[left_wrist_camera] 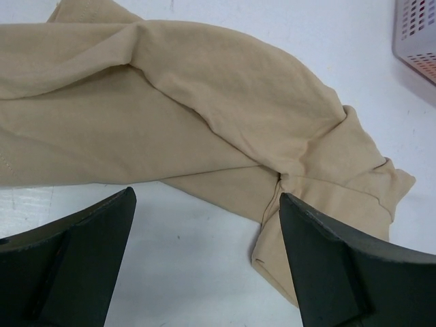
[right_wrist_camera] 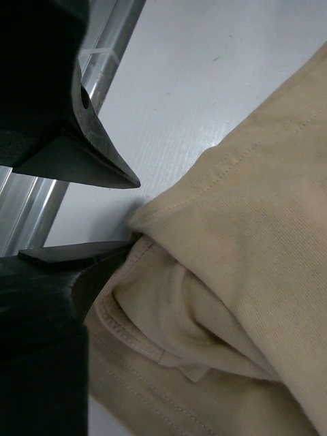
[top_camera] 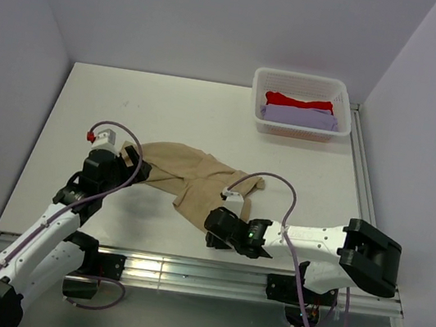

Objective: Roll the t-shirts
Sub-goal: Flatten the tshirt

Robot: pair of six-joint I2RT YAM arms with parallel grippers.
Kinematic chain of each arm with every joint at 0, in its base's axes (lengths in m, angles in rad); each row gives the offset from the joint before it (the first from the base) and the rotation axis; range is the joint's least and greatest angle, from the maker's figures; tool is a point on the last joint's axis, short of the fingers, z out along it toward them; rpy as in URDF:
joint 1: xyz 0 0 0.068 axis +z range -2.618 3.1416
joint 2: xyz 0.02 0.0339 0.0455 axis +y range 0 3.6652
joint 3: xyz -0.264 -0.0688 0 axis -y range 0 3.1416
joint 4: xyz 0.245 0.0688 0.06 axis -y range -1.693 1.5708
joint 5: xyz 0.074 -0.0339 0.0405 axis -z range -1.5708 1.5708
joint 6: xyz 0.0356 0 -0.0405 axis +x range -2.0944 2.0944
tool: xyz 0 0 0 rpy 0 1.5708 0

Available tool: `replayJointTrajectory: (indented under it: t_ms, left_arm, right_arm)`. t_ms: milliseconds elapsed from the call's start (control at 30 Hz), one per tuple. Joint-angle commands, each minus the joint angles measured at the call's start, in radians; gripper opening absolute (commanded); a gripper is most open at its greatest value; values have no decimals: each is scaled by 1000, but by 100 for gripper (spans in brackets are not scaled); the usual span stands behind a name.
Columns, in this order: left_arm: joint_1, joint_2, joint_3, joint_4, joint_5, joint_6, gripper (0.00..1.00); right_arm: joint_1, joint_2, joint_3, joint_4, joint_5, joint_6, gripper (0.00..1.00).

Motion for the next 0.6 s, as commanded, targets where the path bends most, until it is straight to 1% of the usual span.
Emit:
replayJointTrajectory:
  t_ms: [0, 133, 200, 233, 267, 333, 367, 400, 533, 567]
  left_arm:
    - [6, 21, 5, 37, 6, -7, 92]
    - [6, 27, 5, 37, 6, -7, 91]
    - [6, 20, 2, 37, 1, -8, 91]
    - [6, 12, 1, 38, 1, -10, 91]
    - [6, 9, -1, 38, -2, -10, 91]
    - [6, 0, -2, 38, -3, -11, 91]
    - [6, 0, -5, 38, -3, -11, 91]
    - [6, 0, -5, 38, -3, -11, 91]
    - [6, 10, -4, 40, -5, -11, 90]
    - [6, 10, -4, 40, -6, -11, 90]
  right_arm:
    - [-2, 12, 30, 26, 60, 28, 43]
    - [-6, 13, 32, 40, 62, 20, 38]
    - [-10, 15, 38, 37, 68, 13, 30]
    - [-13, 15, 45, 30, 71, 11, 23]
    - [-12, 12, 49, 26, 80, 10, 20]
    - [-12, 1, 56, 7, 86, 5, 12]
    - [-12, -14, 61, 0, 88, 4, 3]
    - [-12, -25, 64, -17, 93, -1, 0]
    - [-27, -114, 88, -74, 111, -29, 0]
    - [-51, -172, 90, -86, 105, -53, 0]
